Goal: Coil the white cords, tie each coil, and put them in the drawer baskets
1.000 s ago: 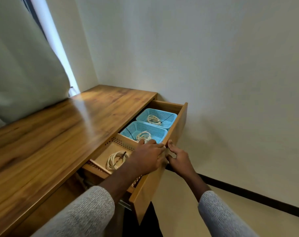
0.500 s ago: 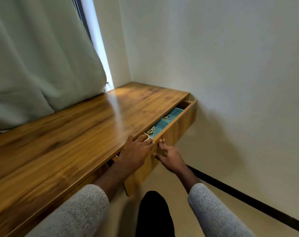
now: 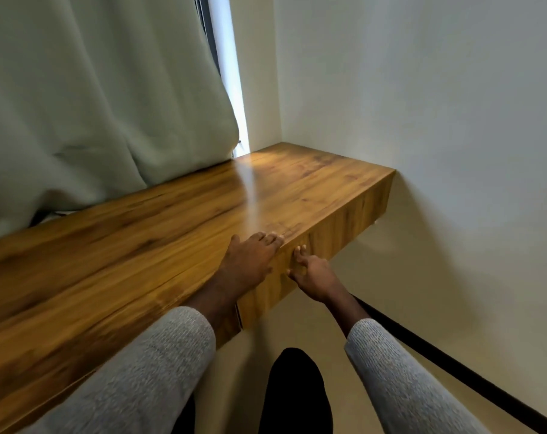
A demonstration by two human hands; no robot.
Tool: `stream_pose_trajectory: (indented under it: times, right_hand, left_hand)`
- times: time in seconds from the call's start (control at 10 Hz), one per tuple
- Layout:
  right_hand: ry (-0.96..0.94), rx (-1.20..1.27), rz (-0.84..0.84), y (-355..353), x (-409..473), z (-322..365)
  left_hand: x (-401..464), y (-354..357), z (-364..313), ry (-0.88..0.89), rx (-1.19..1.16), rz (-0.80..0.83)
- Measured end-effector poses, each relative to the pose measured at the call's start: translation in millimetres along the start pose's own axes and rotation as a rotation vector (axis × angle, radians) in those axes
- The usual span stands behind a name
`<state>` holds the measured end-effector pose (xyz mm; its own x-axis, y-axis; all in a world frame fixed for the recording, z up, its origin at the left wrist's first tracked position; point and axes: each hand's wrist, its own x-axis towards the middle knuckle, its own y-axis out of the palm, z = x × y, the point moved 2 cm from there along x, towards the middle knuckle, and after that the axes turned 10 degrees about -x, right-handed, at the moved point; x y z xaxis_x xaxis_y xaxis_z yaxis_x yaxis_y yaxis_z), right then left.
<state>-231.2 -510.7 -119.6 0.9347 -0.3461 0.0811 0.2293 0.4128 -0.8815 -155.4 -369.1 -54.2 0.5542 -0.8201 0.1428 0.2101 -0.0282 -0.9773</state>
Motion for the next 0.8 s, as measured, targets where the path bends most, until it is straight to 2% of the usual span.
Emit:
stream_pose_trajectory:
  times: [0.3, 0.5, 0.6, 0.7, 0.8]
  right_hand:
    - [-0.006, 0.100, -0.112, 13, 12, -7]
    - [-0.001, 0.007, -0.182, 7, 14, 0]
    - [0.026, -0.119, -0.229, -10, 15, 7]
    - [0.099, -0.216, -0.317, -38, 16, 30]
    - [0.044, -0.227, -0.375, -51, 20, 66]
  left_hand:
    - [8, 5, 2, 0.007, 0.030, 0.006]
    - [6, 1, 0, 0.019, -0.005, -0.012]
    - [1, -4, 4, 0.014, -0.074, -0.009]
    - [-2, -8, 15, -0.003, -0.311, -0.011]
    - [-8, -17, 44, -0.087, -0.403, -0.131]
